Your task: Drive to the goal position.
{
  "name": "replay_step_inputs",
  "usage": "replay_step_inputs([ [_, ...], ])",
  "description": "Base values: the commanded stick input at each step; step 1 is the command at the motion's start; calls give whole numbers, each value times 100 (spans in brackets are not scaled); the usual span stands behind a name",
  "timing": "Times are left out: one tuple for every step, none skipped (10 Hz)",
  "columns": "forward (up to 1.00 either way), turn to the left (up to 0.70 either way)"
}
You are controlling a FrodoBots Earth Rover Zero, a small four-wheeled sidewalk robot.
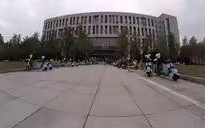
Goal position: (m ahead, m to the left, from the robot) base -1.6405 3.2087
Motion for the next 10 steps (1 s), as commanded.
replay_step_inputs([
  [70, 0],
  [70, 0],
  [70, 0],
  [70, 0],
  [70, 0],
  [70, 0],
  [70, 0],
  [70, 0],
  [70, 0],
  [70, 0],
])
